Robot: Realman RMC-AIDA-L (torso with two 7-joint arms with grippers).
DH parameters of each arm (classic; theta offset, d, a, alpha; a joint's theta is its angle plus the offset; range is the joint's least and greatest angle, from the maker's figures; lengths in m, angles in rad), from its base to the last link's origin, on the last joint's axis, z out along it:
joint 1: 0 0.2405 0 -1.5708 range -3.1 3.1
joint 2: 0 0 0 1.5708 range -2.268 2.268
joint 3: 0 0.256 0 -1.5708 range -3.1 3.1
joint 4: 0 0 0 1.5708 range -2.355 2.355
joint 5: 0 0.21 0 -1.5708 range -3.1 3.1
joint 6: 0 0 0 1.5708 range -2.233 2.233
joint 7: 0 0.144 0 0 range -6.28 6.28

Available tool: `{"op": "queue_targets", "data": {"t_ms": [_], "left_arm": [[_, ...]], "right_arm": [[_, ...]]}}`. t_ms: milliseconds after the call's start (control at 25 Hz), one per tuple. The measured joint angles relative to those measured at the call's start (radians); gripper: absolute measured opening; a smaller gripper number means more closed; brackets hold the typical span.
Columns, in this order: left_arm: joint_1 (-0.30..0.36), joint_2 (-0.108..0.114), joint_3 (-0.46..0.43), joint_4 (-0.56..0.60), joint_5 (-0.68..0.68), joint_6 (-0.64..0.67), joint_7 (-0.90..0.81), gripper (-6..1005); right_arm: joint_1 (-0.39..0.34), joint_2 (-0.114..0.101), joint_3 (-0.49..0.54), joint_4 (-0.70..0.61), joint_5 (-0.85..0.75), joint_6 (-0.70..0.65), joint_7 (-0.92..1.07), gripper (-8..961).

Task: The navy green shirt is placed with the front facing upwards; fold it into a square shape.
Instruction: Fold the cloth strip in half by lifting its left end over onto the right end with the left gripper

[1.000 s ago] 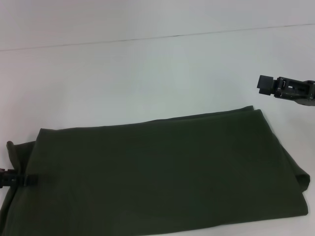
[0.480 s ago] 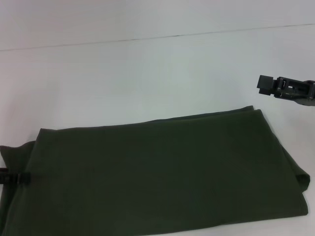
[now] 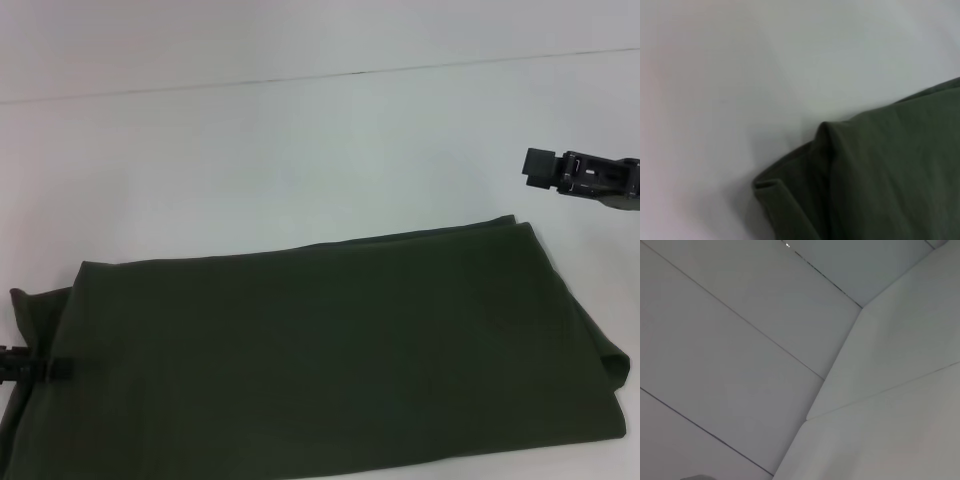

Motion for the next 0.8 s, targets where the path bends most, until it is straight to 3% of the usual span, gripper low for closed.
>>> {"op": "queue_targets", "data": {"t_ms": [800], "left_arm": [[-0.009, -0.009, 0.034, 0.005, 0.000, -0.013, -0.010, 836]], "right_arm": [[-0.001, -0.002, 0.000, 0.001, 0.009, 0.000, 0.000, 928]]}}
